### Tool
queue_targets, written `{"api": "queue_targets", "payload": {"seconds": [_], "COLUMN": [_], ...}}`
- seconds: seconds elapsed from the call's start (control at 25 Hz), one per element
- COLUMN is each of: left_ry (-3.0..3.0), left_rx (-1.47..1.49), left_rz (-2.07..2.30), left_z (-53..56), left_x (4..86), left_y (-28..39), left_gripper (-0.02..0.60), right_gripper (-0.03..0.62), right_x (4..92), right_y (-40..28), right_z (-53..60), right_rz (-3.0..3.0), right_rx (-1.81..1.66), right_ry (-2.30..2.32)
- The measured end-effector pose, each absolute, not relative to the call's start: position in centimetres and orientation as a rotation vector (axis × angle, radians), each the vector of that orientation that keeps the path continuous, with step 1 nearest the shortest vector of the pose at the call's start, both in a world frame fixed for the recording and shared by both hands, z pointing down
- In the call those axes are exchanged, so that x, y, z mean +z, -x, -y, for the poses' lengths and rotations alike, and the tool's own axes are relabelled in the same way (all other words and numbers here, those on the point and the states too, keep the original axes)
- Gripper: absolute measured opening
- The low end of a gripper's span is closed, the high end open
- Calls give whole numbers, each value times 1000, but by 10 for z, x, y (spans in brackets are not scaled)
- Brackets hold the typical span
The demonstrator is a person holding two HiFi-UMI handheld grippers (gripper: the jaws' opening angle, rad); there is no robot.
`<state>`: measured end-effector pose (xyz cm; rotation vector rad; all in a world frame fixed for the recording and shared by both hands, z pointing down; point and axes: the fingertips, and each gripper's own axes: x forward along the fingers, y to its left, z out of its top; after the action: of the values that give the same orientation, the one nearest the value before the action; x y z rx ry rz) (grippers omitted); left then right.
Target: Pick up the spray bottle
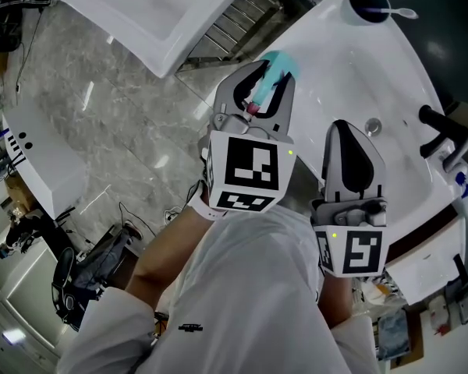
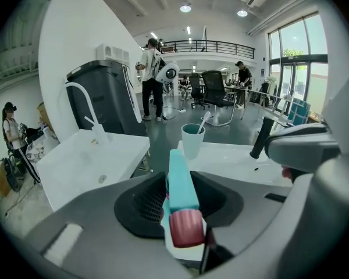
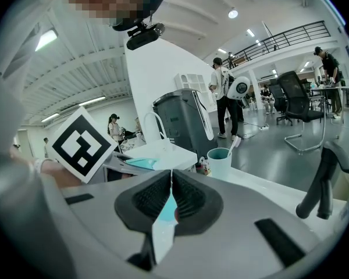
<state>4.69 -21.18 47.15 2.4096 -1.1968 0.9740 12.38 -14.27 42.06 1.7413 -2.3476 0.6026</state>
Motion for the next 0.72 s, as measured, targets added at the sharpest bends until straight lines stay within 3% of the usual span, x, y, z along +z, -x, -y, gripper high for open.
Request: {"api": "queue_targets", "payload": {"seconds": [0.72], "left_ry": [-2473], "left_rx": [770], "left_rz": [1297], "left_z": [179], "left_x": [384], "left_y": [-12], "left_gripper": [129], "right_gripper": [7], "right_x": [353], "right_y": [-109], "right_z": [125], "right_rz": [2392], "right_rx": [374], "right_ry": [-1712]}}
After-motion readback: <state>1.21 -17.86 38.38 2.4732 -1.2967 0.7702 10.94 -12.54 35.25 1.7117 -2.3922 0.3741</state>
